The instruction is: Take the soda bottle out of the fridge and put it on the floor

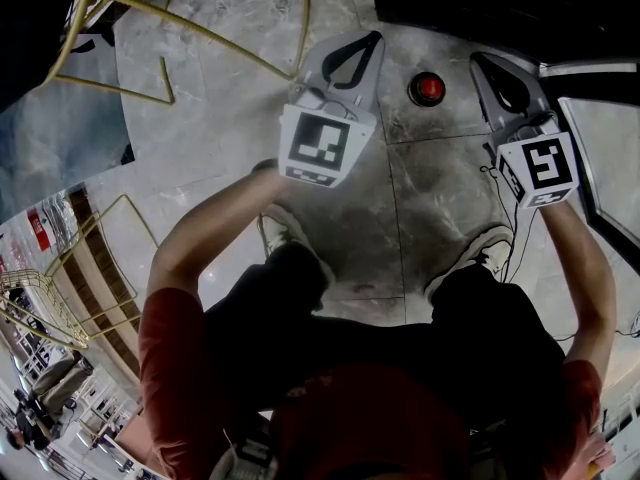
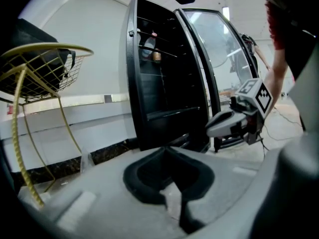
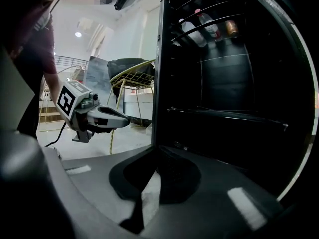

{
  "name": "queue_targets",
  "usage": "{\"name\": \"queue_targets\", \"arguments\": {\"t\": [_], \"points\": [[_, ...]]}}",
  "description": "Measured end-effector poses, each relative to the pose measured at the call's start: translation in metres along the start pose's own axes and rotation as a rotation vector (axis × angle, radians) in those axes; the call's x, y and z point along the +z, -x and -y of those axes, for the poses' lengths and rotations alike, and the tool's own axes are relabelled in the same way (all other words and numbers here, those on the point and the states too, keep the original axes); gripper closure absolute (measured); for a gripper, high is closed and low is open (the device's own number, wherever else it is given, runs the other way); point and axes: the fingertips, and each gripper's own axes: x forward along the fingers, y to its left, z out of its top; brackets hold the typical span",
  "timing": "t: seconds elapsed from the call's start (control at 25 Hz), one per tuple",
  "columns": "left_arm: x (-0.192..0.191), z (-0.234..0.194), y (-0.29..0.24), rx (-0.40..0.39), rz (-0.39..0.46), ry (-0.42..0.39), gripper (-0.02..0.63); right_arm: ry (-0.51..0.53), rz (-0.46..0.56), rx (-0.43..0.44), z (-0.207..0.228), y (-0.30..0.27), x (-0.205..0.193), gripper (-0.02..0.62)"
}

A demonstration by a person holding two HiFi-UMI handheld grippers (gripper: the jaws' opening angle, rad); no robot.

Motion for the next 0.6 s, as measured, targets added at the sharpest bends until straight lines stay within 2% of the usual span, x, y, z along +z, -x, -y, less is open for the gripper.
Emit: {"name": "queue_targets", "arguments": {"t": [0.6], "points": [[-0.0052,-0.0019,-0.0045,-0.003,-0.002,0.002,0.606,0.007,-0.005,-0.013,0.0023,-0.005,-0.0062,0.595]]}}
